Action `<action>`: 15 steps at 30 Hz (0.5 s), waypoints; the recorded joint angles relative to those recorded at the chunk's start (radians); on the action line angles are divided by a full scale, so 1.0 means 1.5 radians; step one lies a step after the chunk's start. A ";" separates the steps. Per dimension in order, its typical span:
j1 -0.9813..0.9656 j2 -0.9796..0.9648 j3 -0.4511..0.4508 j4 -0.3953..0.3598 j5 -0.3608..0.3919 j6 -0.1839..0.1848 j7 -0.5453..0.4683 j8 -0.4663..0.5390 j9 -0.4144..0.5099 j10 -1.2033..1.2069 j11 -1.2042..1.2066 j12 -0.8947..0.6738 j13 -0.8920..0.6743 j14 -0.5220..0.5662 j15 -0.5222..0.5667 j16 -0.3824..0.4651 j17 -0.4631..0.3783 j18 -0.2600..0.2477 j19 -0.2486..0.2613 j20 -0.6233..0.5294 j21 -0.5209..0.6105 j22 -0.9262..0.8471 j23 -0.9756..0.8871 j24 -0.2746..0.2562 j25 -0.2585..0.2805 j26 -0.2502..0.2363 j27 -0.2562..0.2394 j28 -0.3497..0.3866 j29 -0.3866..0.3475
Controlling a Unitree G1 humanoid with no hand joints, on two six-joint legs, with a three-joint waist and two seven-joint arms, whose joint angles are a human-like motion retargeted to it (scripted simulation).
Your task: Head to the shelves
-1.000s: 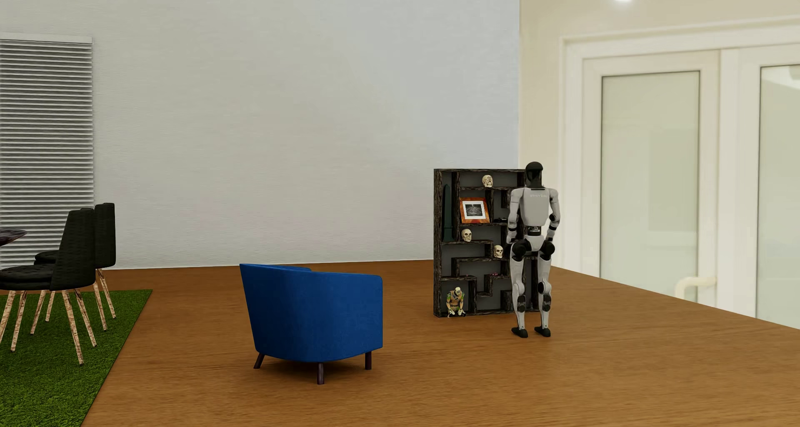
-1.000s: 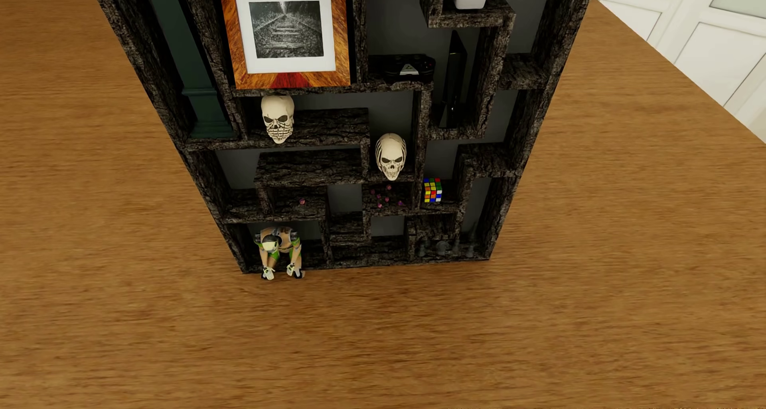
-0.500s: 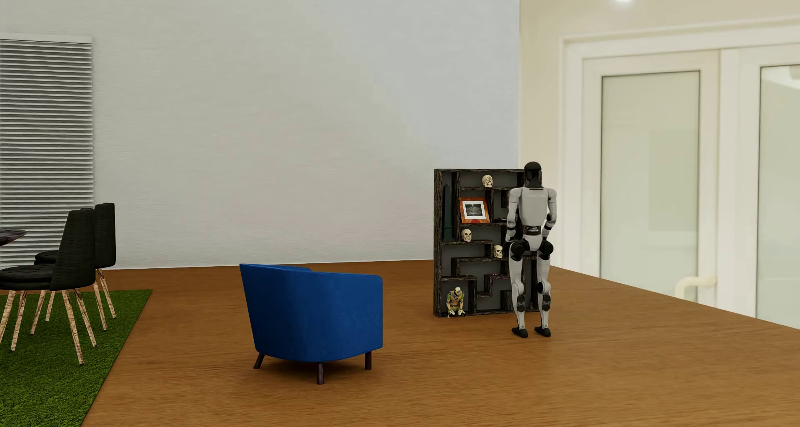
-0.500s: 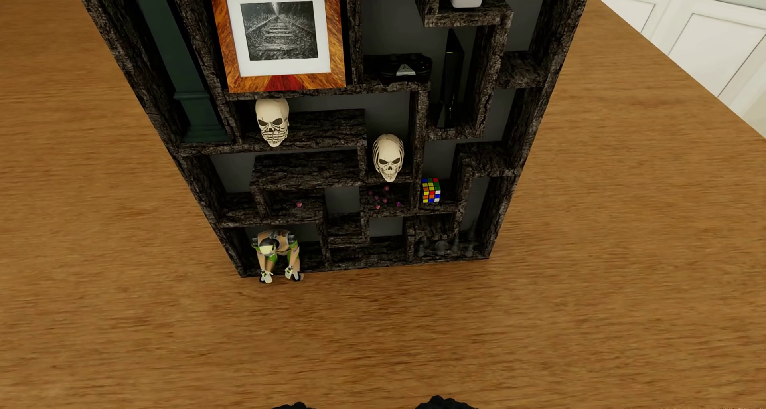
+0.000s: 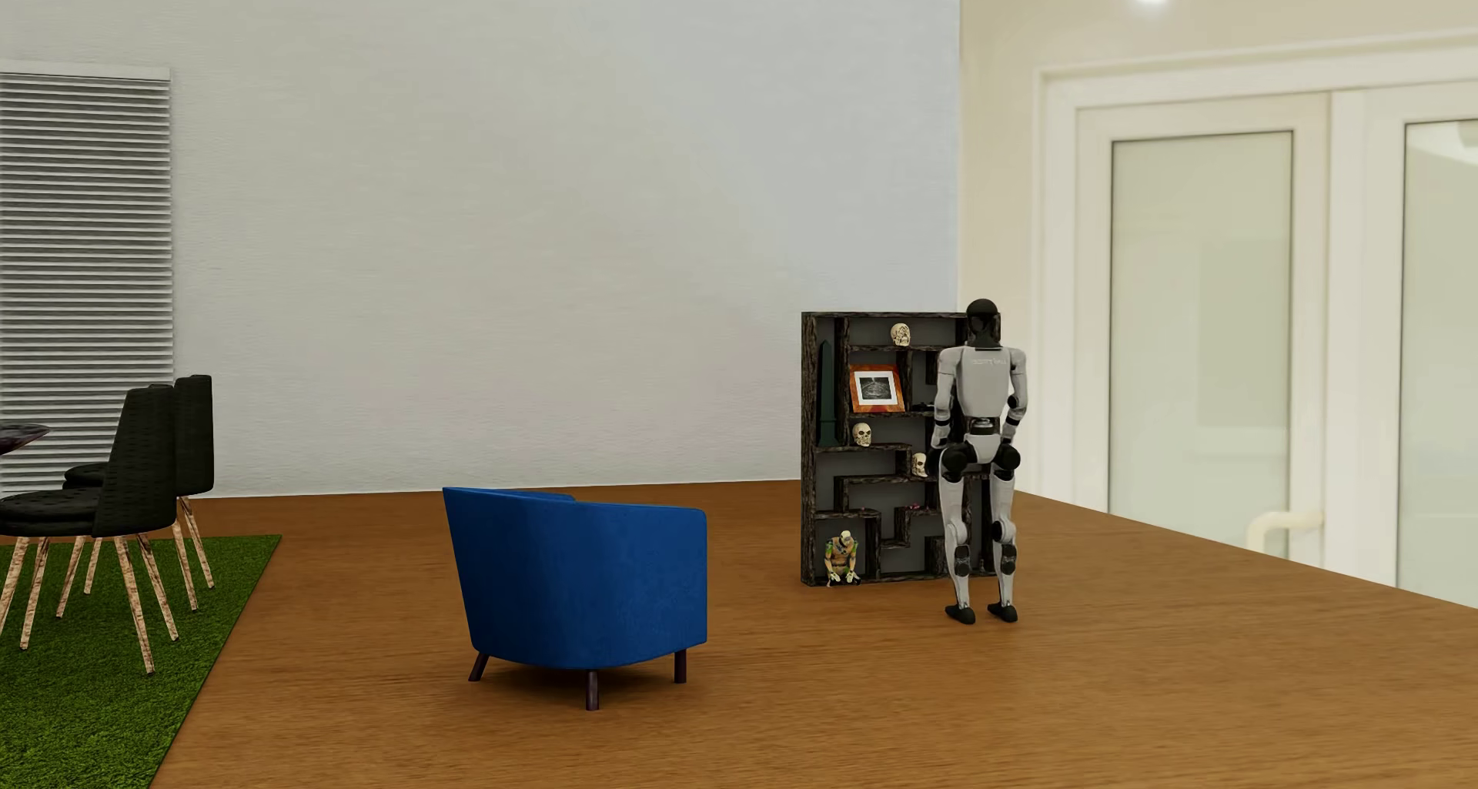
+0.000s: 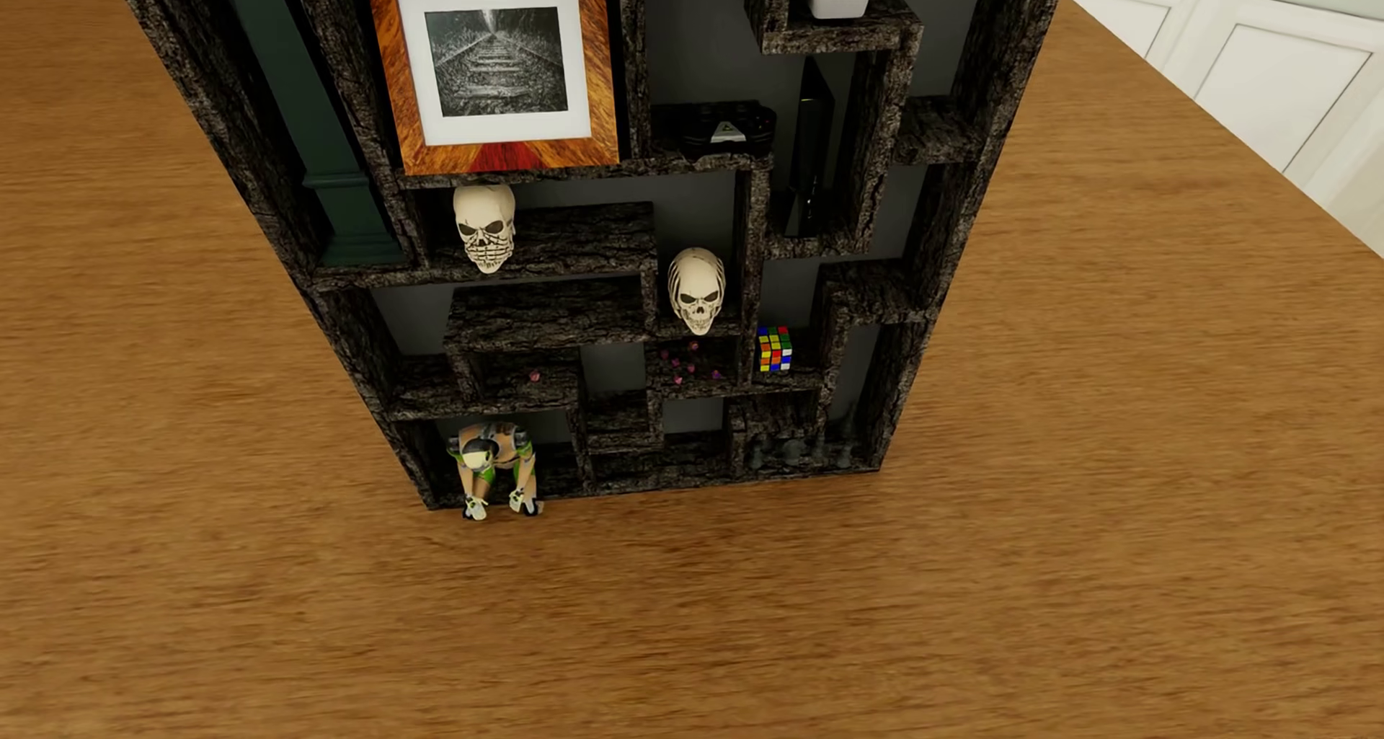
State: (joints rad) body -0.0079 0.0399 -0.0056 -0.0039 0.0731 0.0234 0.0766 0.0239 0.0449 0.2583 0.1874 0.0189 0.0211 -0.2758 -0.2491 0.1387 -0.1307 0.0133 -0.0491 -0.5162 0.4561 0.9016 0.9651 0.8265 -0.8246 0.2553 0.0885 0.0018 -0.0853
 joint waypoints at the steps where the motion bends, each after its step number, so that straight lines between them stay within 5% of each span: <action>1: 0.002 0.002 0.000 0.000 0.000 0.000 0.000 0.000 0.001 0.001 0.000 0.000 0.002 -0.001 -0.001 0.000 0.002 0.000 0.000 0.000 -0.004 0.001 0.000 0.002 0.003 -0.001 0.001 0.002 0.000; 15: -0.001 0.006 -0.001 0.000 0.000 0.003 -0.006 -0.007 0.001 0.008 -0.003 -0.009 -0.015 0.000 0.000 -0.003 -0.005 -0.003 -0.003 -0.016 0.021 -0.009 -0.003 0.007 -0.005 -0.004 -0.012 0.001 0.005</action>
State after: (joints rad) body -0.0087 0.0495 -0.0064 -0.0044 0.0725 0.0276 0.0682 0.0141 0.0457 0.2697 0.1831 0.0048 -0.0017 -0.2758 -0.2492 0.1345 -0.1377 0.0080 -0.0539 -0.5408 0.4872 0.8876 0.9599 0.8375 -0.8321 0.2501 0.0701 0.0033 -0.0784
